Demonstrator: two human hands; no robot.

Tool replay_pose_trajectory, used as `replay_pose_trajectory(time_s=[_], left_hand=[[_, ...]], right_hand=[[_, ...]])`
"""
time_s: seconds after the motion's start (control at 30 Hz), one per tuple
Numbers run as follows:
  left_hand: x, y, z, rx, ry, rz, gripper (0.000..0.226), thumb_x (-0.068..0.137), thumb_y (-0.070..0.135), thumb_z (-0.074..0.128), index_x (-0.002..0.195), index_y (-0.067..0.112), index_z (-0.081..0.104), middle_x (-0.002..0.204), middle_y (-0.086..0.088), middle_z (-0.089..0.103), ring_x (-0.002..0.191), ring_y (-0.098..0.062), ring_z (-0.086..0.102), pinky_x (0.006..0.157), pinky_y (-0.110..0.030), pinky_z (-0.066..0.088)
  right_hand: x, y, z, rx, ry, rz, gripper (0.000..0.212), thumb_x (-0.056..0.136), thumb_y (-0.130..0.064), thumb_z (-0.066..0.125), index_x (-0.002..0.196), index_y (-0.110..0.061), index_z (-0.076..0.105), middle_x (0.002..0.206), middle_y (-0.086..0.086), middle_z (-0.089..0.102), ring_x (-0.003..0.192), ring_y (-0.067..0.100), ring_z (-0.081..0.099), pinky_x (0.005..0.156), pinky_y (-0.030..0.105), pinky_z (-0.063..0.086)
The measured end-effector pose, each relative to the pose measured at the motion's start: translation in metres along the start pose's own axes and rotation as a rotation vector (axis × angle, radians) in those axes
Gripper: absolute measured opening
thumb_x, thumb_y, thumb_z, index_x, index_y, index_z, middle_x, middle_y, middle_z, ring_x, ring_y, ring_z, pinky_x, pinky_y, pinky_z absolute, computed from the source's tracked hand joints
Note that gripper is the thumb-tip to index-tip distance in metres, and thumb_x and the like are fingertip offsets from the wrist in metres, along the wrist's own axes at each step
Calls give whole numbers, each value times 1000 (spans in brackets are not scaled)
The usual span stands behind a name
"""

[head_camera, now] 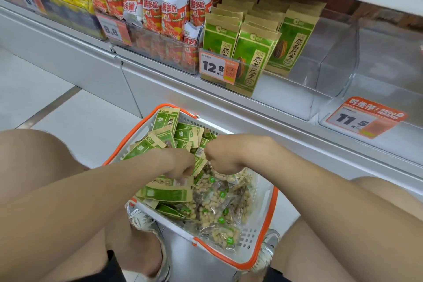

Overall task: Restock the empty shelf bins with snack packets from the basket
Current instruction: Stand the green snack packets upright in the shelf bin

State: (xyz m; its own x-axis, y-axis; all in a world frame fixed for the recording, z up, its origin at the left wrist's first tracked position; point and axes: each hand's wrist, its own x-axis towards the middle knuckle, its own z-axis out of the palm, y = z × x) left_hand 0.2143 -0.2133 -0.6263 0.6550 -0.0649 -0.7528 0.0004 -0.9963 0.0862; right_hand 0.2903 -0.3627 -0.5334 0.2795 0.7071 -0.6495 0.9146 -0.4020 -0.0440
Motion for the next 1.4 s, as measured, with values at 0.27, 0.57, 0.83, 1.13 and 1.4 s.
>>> replay_pose_trajectory(time_s=[0.27, 0.57, 0.83, 1.13, 1.4], left_hand=[[-5, 13, -52, -620, 686, 66, 16, 103, 26, 63, 93, 14, 65, 91, -8, 69, 81, -26, 61, 70, -37, 45], [-29, 43, -101, -1629, 1052, -111, 7, 103, 14, 65, 102, 7, 65, 96, -18, 76, 79, -28, 78, 68, -50, 65], [-37, 56, -127, -1987, 917, -174, 10, 104, 9, 55, 114, 10, 53, 102, -17, 62, 75, -24, 69, 57, -36, 62], [-50, 72, -135, -1178, 1095, 98, 60, 111, 55, 32, 92, 14, 71, 85, -6, 73, 79, -17, 67, 71, -38, 50], [-55, 79, -146, -1539, 1078, 221, 35, 112, 41, 45, 103, 14, 66, 100, -17, 74, 89, -29, 71, 87, -51, 58]], right_hand=[[-21, 28, -25, 6, 117, 78, 27, 96, -7, 47, 74, -23, 48, 78, 5, 55, 72, 28, 57, 59, 35, 44], [-56, 64, -37, 414, 324, 120, 64, 85, -55, 80, 130, -23, 48, 105, -12, 62, 99, 18, 60, 75, 29, 49], [-55, 77, -39, 374, 687, 15, 32, 91, -43, 75, 120, -30, 66, 102, -6, 72, 100, 24, 62, 89, 42, 52], [-81, 90, -56, 919, 905, 136, 31, 94, -37, 77, 81, -9, 74, 64, 5, 75, 53, 21, 73, 47, 33, 58], [-79, 105, -59, 1026, 997, 224, 55, 100, -49, 65, 87, 3, 75, 81, 25, 67, 59, 17, 48, 61, 34, 38]])
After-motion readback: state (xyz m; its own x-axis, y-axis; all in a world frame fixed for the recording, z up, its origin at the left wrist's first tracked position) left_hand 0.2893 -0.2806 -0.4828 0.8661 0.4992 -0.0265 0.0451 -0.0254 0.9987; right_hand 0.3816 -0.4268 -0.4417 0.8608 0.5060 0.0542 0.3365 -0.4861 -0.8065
